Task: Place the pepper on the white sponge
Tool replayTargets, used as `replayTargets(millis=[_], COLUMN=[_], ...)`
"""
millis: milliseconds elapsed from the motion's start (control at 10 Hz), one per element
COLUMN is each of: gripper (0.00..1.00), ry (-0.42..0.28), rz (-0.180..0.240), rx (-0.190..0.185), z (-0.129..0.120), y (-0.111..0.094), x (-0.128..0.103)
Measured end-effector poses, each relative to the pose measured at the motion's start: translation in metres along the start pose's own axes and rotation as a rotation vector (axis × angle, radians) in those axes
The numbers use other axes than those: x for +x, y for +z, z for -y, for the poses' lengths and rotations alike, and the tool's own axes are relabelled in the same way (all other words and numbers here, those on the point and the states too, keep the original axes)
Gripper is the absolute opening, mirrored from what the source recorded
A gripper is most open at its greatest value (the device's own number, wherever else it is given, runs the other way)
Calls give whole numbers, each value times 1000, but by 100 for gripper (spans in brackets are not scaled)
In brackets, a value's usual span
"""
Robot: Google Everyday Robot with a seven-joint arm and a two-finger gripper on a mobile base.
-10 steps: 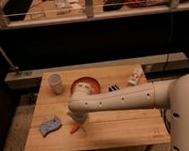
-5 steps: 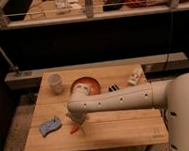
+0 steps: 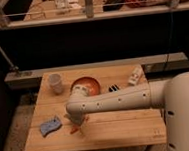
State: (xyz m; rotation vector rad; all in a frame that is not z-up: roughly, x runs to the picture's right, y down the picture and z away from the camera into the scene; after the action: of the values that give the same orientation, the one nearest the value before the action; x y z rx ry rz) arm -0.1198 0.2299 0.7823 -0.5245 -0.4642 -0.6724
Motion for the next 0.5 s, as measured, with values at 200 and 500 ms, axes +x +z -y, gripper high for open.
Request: replayTargets(millis=[200, 500], gripper=[64, 36], ry=[-19, -50], rz=[-2, -3], rx=[1, -3], z=[2, 9], y=[-3, -6], x=[-3, -12])
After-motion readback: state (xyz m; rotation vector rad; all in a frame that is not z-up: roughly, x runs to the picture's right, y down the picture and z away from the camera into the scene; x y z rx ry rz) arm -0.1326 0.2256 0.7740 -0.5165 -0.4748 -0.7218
